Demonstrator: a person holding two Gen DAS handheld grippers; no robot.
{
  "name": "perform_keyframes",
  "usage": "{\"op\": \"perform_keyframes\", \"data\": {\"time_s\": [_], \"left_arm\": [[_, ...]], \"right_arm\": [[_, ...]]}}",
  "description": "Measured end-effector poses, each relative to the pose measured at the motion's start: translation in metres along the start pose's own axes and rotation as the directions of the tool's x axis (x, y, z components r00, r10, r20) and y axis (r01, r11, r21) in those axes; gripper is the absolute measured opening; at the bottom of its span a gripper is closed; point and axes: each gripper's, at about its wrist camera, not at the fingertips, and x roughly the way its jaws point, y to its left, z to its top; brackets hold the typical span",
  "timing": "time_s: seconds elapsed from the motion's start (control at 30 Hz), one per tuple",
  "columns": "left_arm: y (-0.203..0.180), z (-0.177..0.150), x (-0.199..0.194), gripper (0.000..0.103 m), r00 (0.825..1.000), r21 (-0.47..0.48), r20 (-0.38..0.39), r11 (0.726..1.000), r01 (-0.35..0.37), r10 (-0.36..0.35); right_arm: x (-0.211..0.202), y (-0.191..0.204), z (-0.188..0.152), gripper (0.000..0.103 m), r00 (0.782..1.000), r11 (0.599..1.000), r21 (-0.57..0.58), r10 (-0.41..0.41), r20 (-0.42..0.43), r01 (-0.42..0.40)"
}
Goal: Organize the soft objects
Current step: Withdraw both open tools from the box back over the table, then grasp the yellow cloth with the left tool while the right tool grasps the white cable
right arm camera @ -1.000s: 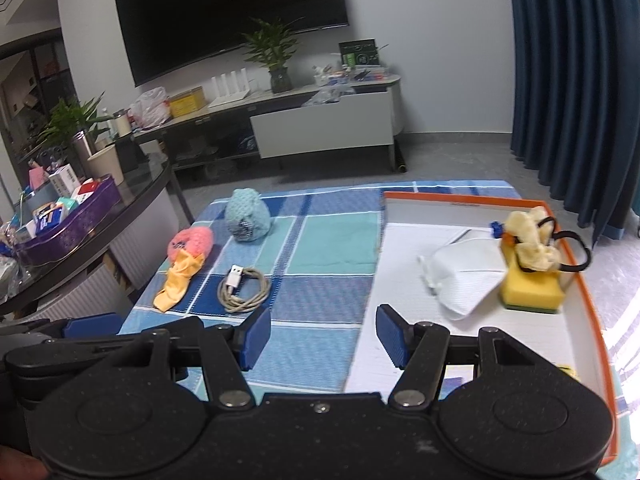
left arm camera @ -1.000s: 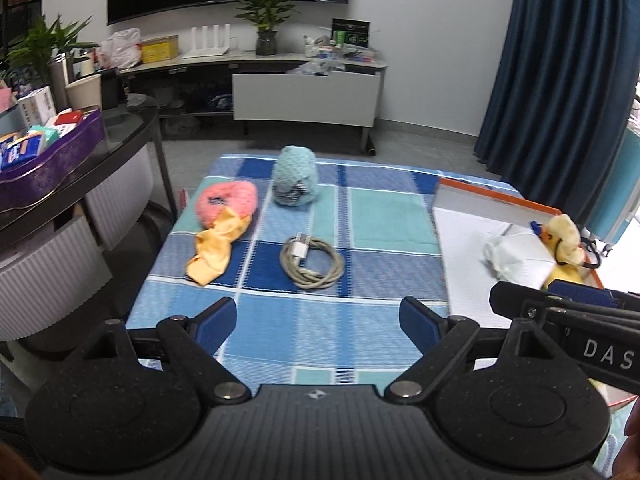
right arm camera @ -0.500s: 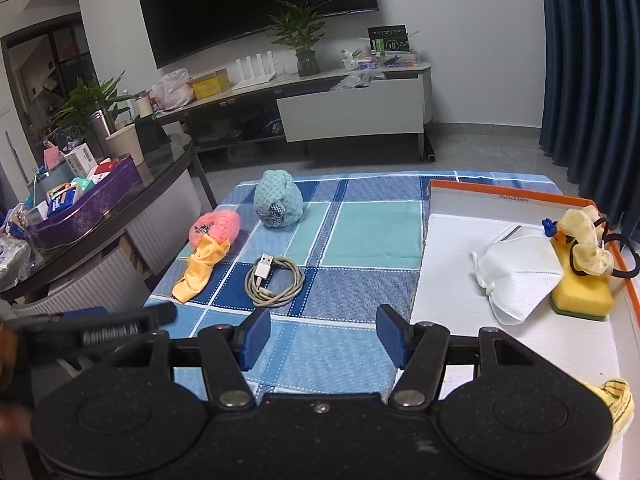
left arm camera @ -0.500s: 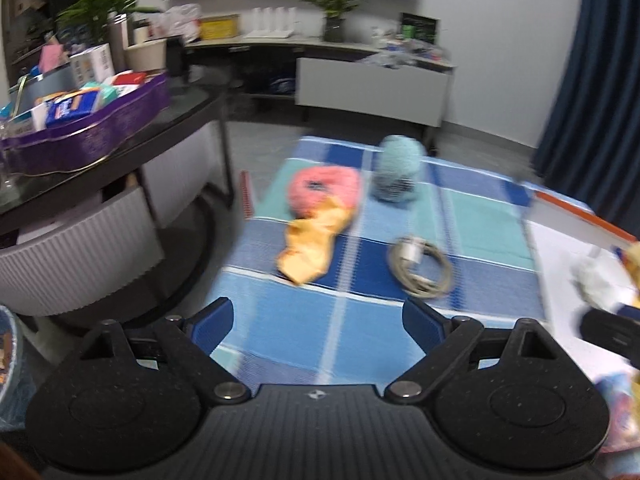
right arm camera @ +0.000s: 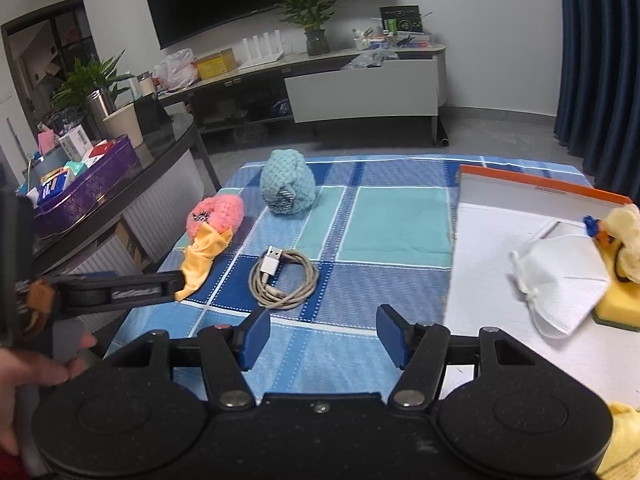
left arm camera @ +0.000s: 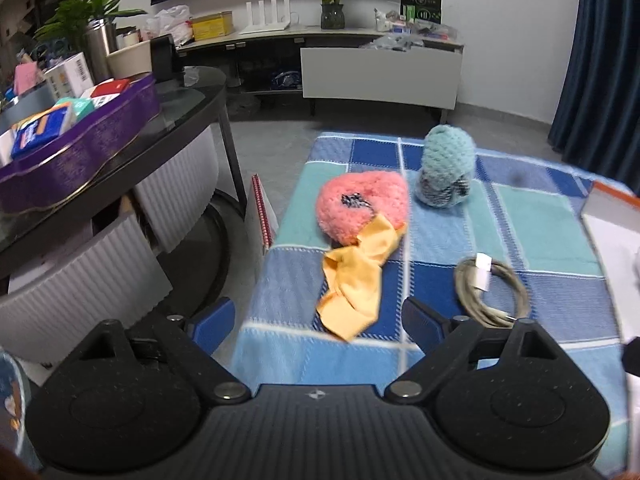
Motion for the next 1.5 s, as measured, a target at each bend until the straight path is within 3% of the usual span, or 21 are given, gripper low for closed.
{"op": "perform_keyframes", "data": {"time_s": [0.3,0.4,0.47,0.57,0.87,1.07,1.23,1.3,1.4,1.5], "left_arm": [[0.0,0.009,0.043,0.075,0.999,0.032,-0.025,0.999,0.035,-0.034],[0.002,0.009,0.044,0.054,0.997,0.024,-0.014,0.997,0.077,-0.077],[0.001,0.01,0.041,0.032,0.994,0.031,-0.008,0.994,0.107,-0.107],[0.0,0.009,0.039,0.025,0.99,0.017,0.0,0.99,0.141,-0.141],[0.007,0.001,0.016,0.024,0.975,0.006,0.01,0.975,0.223,-0.223],[0.016,0.002,0.01,0.024,0.975,-0.025,0.035,0.975,0.222,-0.221],[0.017,0.002,0.011,0.024,0.973,-0.026,0.037,0.974,0.227,-0.226],[0.017,0.002,0.01,0.024,0.972,-0.026,0.041,0.973,0.23,-0.229],[0.016,0.002,0.008,0.024,0.972,-0.026,0.047,0.973,0.23,-0.228],[0.014,0.001,0.005,0.024,0.97,-0.02,0.051,0.971,0.238,-0.237]], "right_arm": [[0.028,0.009,0.008,0.072,0.999,1.0,-0.019,-0.002,-0.034,0.001],[0.037,0.011,0.01,0.072,0.999,1.0,-0.021,0.022,-0.041,-0.023],[0.044,0.014,0.012,0.073,0.999,0.999,-0.026,0.02,-0.047,-0.021],[0.055,0.018,0.016,0.073,0.998,0.999,-0.026,0.033,-0.053,-0.034],[0.094,0.033,0.022,0.079,0.994,0.995,-0.078,0.047,-0.094,-0.054],[0.12,0.041,0.024,0.083,0.995,0.994,-0.11,-0.007,-0.1,-0.004],[0.136,0.047,0.027,0.093,0.993,0.983,-0.175,-0.066,-0.098,0.048],[0.137,0.046,0.029,0.092,0.993,0.985,-0.164,-0.064,-0.099,0.047],[0.133,0.046,0.028,0.08,0.994,0.984,-0.173,-0.068,-0.09,0.051],[0.124,0.044,0.025,0.078,0.996,0.985,-0.166,-0.051,-0.078,0.037]]}}
